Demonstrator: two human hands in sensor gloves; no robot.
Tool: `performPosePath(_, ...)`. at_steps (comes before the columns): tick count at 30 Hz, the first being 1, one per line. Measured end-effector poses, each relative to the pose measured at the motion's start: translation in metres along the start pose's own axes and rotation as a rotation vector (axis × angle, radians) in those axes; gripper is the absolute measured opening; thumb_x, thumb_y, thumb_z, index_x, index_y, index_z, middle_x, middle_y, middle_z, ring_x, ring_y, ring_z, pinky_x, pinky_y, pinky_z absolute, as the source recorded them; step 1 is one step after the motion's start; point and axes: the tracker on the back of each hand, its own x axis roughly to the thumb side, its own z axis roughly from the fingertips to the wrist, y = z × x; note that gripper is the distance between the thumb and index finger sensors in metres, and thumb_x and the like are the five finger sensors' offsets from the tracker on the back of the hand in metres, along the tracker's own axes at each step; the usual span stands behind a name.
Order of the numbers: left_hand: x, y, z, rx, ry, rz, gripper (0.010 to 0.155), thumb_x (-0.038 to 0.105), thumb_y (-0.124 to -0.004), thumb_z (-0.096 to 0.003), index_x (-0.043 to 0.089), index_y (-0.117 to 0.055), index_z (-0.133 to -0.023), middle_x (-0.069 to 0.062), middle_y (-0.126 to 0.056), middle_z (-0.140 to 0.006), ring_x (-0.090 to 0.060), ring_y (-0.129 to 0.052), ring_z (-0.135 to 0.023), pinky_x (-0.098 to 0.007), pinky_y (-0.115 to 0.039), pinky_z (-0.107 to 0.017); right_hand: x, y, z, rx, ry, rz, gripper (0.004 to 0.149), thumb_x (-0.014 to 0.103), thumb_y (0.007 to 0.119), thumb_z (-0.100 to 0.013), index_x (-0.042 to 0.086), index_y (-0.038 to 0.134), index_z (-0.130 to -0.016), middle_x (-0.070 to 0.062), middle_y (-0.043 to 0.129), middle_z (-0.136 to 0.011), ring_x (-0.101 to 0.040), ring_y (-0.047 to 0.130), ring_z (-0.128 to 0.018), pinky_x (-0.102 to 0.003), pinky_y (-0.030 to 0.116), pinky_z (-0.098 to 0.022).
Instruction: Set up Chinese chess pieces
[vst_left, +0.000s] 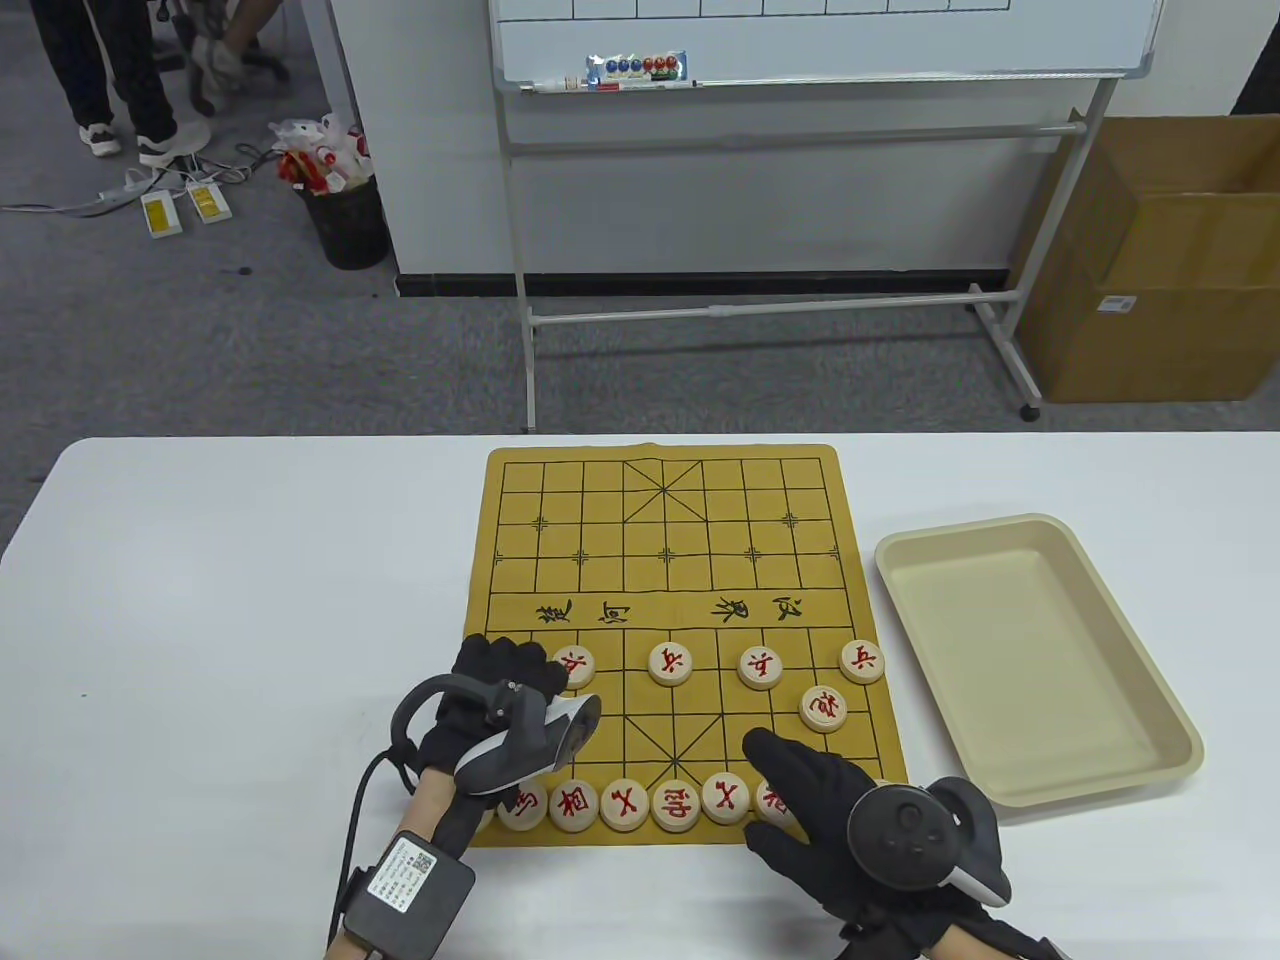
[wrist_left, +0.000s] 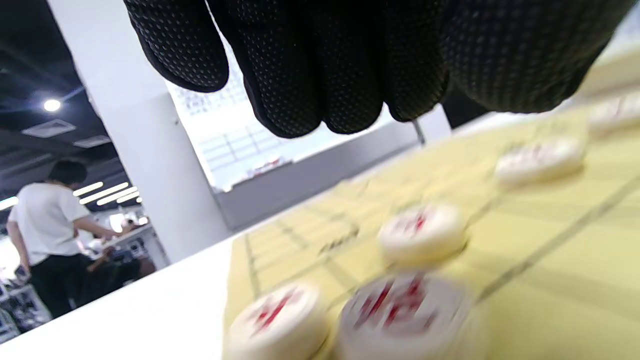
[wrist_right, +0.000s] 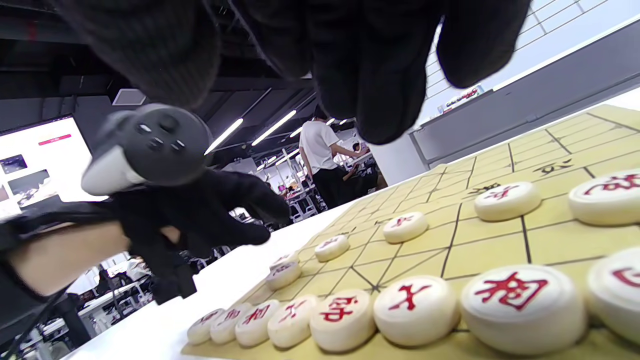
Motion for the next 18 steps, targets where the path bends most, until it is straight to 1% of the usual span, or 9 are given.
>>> performPosePath(2, 0.005, 0.019, 0.004, 0.055, -0.006, 0.083, 0.066, 0.057, -0.08, -0.0312, 0.038, -0.073, -0.094, 0.01, -0.082, -0.099, -0.016, -0.086, -0.093, -0.052, -0.069, -0.076, -0.001, -0.001, 0.0, -0.023, 0.011, -0.002, 0.079, 0.049, 0.078, -0.046, 0.01, 0.054, -0.111, -0.02, 0.073, -0.107, -0.043, 0.083, -0.092, -0.063, 0.061, -0.07)
performPosePath(5, 0.017, 0.044, 0.013, 0.113, -0.031, 0.174, 0.07, 0.059, -0.074, -0.0339, 0.035, -0.067, -0.099, 0.007, -0.077, -0.104, -0.019, -0.082, -0.098, -0.053, -0.066, -0.077, -0.004, -0.003, 0.001, -0.041, 0.027, -0.002, 0.078, 0.049, 0.078, -0.046, 0.012, 0.055, -0.111, -0.02, 0.068, -0.11, -0.046, 0.075, -0.097, -0.064, 0.057, -0.072)
performPosePath(8, 0.028, 0.059, 0.023, 0.13, -0.067, 0.254, 0.075, 0.061, -0.072, -0.0344, 0.033, -0.061, -0.103, 0.005, -0.072, -0.109, -0.021, -0.077, -0.103, -0.054, -0.065, -0.078, -0.005, -0.005, 0.001, -0.052, 0.031, -0.007, 0.079, 0.05, 0.078, -0.046, 0.012, 0.055, -0.111, -0.019, 0.063, -0.113, -0.045, 0.07, -0.1, -0.064, 0.055, -0.073)
performPosePath(9, 0.032, 0.063, 0.027, 0.133, -0.079, 0.307, 0.076, 0.062, -0.071, -0.0344, 0.033, -0.06, -0.104, 0.005, -0.071, -0.11, -0.021, -0.076, -0.103, -0.054, -0.065, -0.078, -0.005, -0.006, 0.002, -0.059, 0.036, -0.007, 0.079, 0.05, 0.078, -0.046, 0.013, 0.054, -0.111, -0.019, 0.062, -0.113, -0.045, 0.068, -0.101, -0.064, 0.054, -0.073)
performPosePath(13, 0.038, 0.07, 0.039, 0.109, -0.108, 0.494, 0.078, 0.061, -0.073, -0.0351, 0.031, -0.057, -0.106, 0.002, -0.066, -0.113, -0.024, -0.071, -0.106, -0.056, -0.063, -0.078, -0.005, -0.005, 0.002, -0.064, 0.037, 0.002, 0.08, 0.05, 0.078, -0.046, 0.012, 0.053, -0.112, -0.018, 0.06, -0.114, -0.045, 0.066, -0.102, -0.064, 0.053, -0.073)
performPosePath(18, 0.043, 0.062, 0.052, 0.063, -0.11, 0.666, 0.079, 0.061, -0.073, -0.036, 0.029, -0.056, -0.106, 0.001, -0.063, -0.113, -0.026, -0.07, -0.106, -0.056, -0.063, -0.077, -0.005, -0.004, 0.002, -0.07, 0.035, 0.008, 0.081, 0.05, 0.078, -0.046, 0.012, 0.051, -0.112, -0.018, 0.059, -0.114, -0.045, 0.066, -0.102, -0.064, 0.053, -0.073)
